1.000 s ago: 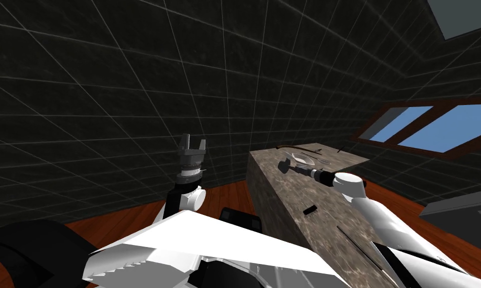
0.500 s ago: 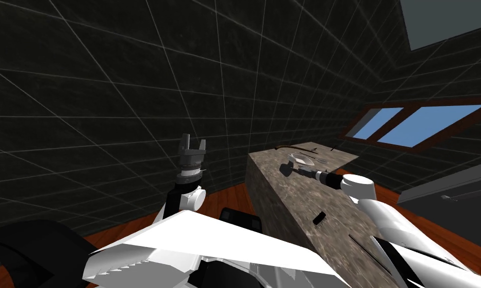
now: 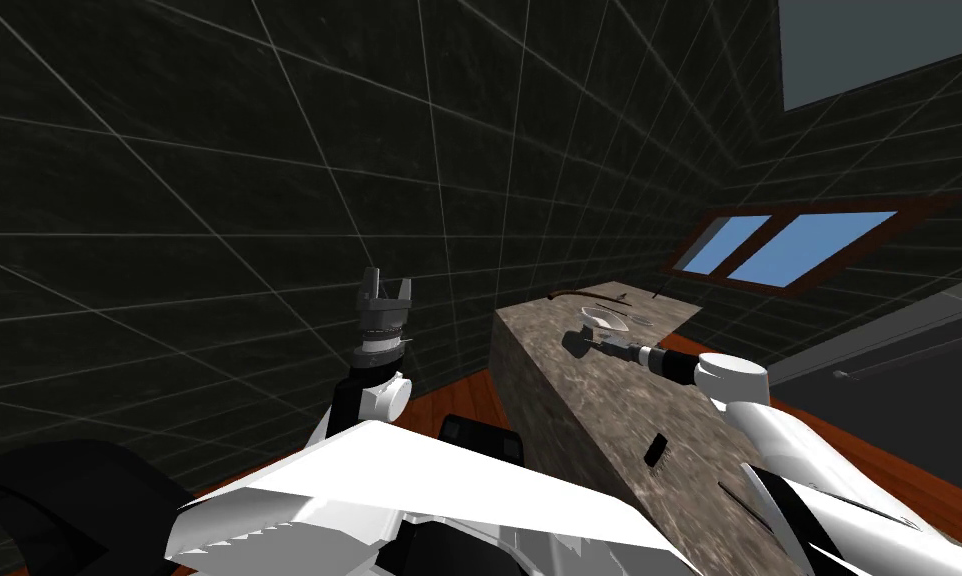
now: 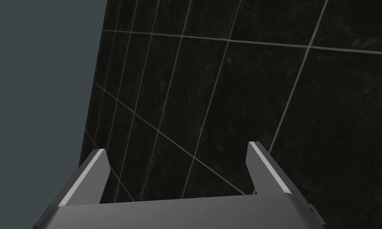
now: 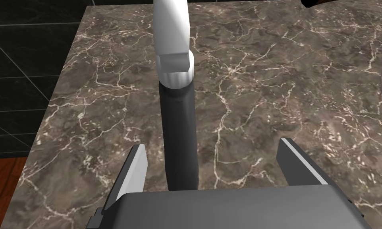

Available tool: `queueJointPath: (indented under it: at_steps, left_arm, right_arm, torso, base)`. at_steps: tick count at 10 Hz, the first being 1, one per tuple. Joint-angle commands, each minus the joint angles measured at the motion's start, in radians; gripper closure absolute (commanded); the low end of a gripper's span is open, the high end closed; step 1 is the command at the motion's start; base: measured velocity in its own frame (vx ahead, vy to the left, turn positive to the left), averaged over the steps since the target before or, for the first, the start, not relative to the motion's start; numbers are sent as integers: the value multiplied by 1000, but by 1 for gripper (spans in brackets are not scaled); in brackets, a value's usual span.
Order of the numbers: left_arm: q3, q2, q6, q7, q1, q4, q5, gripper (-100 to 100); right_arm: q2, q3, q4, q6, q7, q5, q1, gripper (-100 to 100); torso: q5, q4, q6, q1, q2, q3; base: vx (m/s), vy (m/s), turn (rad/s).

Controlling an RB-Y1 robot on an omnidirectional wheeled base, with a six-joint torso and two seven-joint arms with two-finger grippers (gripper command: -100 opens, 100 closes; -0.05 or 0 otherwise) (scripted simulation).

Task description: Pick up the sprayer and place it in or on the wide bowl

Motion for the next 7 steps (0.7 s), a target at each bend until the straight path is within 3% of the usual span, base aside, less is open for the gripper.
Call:
queueJointPath:
  at_steps: [1, 2, 3, 4, 5, 6, 7]
  left_arm:
    - [0, 0, 0, 0, 0, 0, 0, 0]
    - [0, 0, 0, 0, 0, 0, 0, 0]
    - [0, 0, 0, 0, 0, 0, 0, 0]
    - [0, 0, 0, 0, 0, 0, 0, 0]
    - [0, 0, 0, 0, 0, 0, 0, 0]
    - [0, 0, 0, 0, 0, 0, 0, 0]
    - [0, 0, 0, 0, 0, 0, 0, 0]
  right_arm:
    - [-2, -35, 50, 50, 50, 8, -18, -100]
    - [-2, -35, 55, 68, 59, 8, -18, -100]
    - [-4, -69, 94, 100, 94, 16, -31, -100]
    - [-4, -69, 99, 126, 108, 16, -31, -100]
    - [-6, -102, 124, 156, 139, 24, -44, -100]
    - [-6, -102, 143, 183, 158, 24, -44, -100]
    - [-7, -136, 187, 213, 195, 32, -57, -100]
  torso:
    - [0, 0, 0, 0, 0, 0]
    - [0, 0, 1, 2, -2, -1]
    - [0, 0, 0, 2, -2, -1]
    - [1, -1, 1, 4, -4, -2]
    - [1, -1, 0, 3, -3, -2]
    - [1, -1, 0, 3, -4, -2]
    - [1, -1, 0, 3, -3, -2]
  base:
    - [92, 88, -162]
    - [96, 86, -146]
    - [119, 115, -235]
    - [99, 101, -95]
    - [121, 106, -139]
    - [90, 96, -116]
    - [99, 93, -231]
